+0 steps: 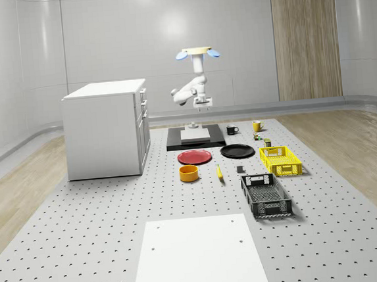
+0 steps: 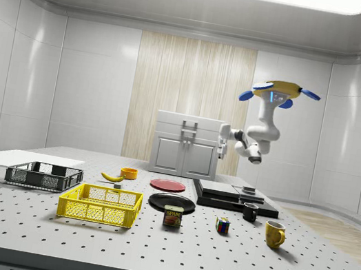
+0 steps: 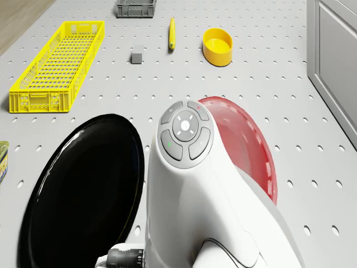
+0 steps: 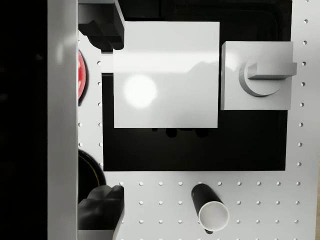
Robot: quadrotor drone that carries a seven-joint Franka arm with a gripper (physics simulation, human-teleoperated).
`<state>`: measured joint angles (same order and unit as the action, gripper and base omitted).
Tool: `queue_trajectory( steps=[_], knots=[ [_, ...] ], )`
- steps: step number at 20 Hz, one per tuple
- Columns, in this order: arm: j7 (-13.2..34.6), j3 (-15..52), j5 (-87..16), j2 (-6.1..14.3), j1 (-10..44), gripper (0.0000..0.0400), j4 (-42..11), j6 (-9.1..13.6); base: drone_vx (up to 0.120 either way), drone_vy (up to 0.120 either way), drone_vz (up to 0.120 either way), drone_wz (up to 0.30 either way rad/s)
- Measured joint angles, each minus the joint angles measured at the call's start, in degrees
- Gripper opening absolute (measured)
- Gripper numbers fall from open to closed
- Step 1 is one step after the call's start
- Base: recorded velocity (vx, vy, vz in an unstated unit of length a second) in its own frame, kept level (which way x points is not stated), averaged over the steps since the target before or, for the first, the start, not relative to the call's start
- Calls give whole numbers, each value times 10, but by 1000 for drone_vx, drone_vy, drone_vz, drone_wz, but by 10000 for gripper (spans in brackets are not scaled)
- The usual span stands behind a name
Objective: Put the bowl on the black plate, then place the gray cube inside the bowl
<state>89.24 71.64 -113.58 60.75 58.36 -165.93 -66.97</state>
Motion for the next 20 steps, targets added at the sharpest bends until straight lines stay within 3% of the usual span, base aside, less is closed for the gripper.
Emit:
queue_trajectory(
  steps=[3, 8, 20],
  knots=[
    [7, 6, 3, 10, 9, 400, 0, -5, 120, -27, -120, 0],
    [15, 13, 9, 27, 19, 400, 1, -16, 120, -120, -120, 0],
    [29, 26, 27, 62, 34, 400, 3, -46, 120, -10, -3, 0]
  ],
)
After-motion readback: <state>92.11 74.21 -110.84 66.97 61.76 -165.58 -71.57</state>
